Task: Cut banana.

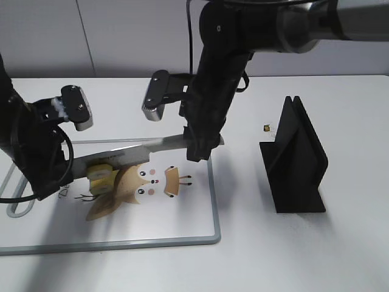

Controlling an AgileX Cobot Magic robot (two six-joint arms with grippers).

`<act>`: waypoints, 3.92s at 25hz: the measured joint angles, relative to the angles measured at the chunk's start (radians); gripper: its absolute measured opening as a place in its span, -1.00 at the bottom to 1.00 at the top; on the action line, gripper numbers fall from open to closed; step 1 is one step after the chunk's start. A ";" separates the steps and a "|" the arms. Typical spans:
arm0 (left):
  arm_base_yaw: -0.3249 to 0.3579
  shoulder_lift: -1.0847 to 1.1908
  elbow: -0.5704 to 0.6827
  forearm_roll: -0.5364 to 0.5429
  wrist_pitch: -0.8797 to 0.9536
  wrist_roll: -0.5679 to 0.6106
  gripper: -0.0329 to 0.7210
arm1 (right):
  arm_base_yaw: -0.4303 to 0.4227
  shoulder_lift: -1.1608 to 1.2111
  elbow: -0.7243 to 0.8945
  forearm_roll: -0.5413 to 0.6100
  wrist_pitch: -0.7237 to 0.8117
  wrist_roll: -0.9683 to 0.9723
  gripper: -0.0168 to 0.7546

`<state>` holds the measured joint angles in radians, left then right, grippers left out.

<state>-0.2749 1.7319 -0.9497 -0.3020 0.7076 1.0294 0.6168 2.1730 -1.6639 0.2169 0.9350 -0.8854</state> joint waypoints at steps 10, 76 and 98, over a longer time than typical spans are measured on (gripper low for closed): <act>-0.001 -0.146 -0.001 0.040 0.049 -0.004 -0.91 | 0.002 -0.072 0.000 0.010 0.017 0.000 -0.31; 0.138 -1.278 0.204 0.224 0.419 -0.838 0.66 | -0.002 -0.729 0.388 0.033 0.161 0.712 -0.54; 0.138 -1.738 0.459 0.173 0.401 -0.816 0.65 | -0.002 -1.059 0.744 -0.100 -0.042 1.230 -0.54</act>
<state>-0.1366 -0.0060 -0.4907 -0.1288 1.1087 0.2139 0.6144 1.1143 -0.9197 0.1167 0.8927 0.3451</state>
